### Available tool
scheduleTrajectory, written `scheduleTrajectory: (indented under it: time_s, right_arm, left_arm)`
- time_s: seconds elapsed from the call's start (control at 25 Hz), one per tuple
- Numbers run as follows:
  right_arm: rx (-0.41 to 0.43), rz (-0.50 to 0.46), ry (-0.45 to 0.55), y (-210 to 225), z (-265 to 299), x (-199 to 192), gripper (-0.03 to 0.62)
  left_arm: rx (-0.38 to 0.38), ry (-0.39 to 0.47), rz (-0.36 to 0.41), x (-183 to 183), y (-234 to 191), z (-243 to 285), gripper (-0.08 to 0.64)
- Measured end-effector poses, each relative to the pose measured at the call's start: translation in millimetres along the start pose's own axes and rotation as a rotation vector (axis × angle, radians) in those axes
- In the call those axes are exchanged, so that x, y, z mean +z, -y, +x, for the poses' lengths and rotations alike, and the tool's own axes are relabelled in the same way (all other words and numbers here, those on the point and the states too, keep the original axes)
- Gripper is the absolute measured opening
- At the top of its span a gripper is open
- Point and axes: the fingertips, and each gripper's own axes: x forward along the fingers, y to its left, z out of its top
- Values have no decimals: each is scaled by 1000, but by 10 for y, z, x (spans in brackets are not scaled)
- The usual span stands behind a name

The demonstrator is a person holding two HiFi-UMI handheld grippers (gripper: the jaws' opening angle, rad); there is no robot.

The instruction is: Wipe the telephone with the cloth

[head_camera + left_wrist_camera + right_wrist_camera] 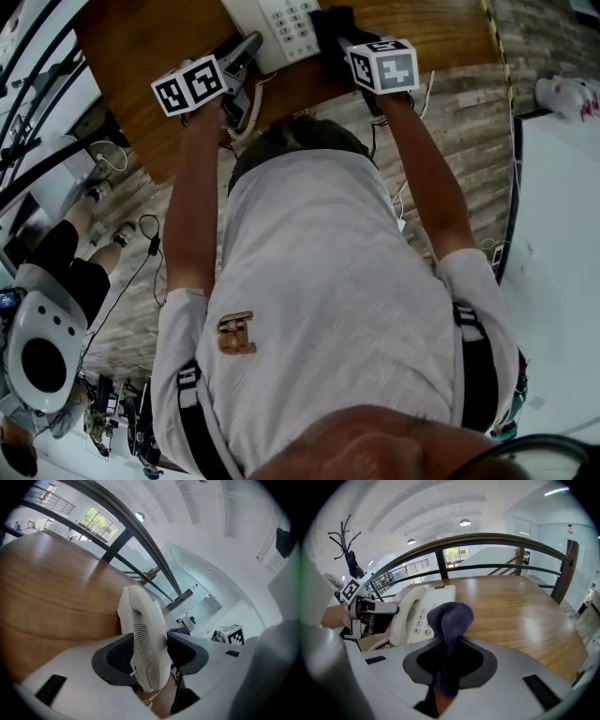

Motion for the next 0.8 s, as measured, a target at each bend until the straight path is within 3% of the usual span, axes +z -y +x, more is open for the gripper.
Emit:
scheduleTrajectory:
  time_s: [0.24,0.4,0.56,0.8]
  right_arm:
    - [102,-25,103,-242,-174,284,80]
    - [184,-56,236,-449,-475,691,78]
    - [258,-110,397,-660,-878,1155,80]
    - [376,-161,666,-970,-1570,1830,78]
  left_arm:
    - [-24,35,-7,63,105,-28,244]
    - [-36,118,21,313,355,-214,244]
    - [-93,285,125,788,794,-553,242]
    - [-134,505,393,1448,1552,-1094,189]
